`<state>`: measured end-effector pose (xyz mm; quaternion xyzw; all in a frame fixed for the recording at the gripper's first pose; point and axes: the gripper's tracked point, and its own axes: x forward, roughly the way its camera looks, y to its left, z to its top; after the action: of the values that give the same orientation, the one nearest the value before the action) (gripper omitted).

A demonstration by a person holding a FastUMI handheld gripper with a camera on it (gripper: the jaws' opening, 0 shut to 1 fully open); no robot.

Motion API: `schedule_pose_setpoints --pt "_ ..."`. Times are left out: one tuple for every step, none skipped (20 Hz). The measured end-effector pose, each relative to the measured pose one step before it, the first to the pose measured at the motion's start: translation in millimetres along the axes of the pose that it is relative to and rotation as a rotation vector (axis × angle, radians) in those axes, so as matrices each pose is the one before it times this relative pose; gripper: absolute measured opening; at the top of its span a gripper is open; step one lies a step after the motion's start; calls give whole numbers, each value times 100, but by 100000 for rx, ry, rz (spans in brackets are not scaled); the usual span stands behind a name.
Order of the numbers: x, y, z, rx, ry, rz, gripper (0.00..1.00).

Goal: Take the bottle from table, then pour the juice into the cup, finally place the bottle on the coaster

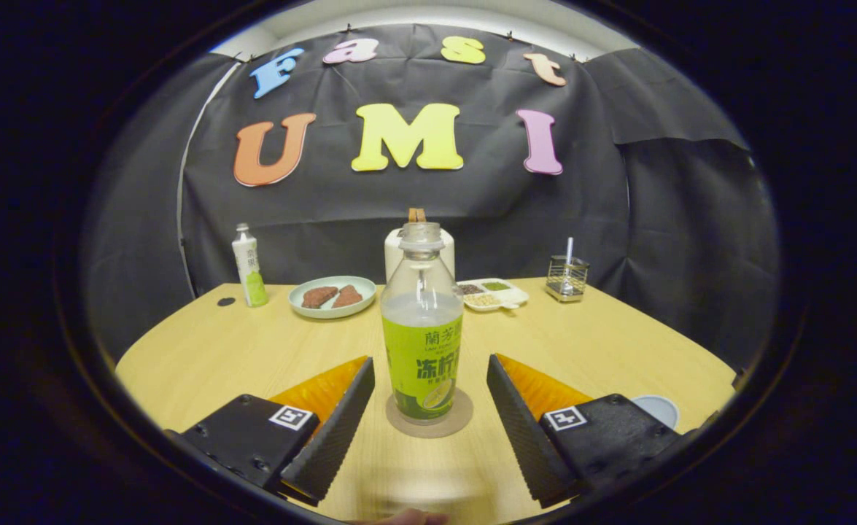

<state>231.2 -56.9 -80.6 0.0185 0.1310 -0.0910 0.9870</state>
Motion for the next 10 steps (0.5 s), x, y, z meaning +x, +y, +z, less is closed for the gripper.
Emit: schedule_pose_setpoints --pt "-1085 -112 53 -60 -1339 -45 100" --pt "-1089 -236 61 -781 -1196 -751 100" --pt "-1217 -168 111 -952 -1251 -719 100" --pt "-1204 -105 204 -941 -1250 81 100" --pt "-1379 -27 323 -976 -1666 -87 100" --pt "-1437 -9 376 -1536 -1738 485 100" --pt "-1201 -33 403 -1408 -1306 145 100" --pt "-1075 -166 265 -948 -825 61 100" --pt "-1191 -100 333 -159 -1229 207 100" --pt "-1026 -5 311 699 -1334 1061 100"
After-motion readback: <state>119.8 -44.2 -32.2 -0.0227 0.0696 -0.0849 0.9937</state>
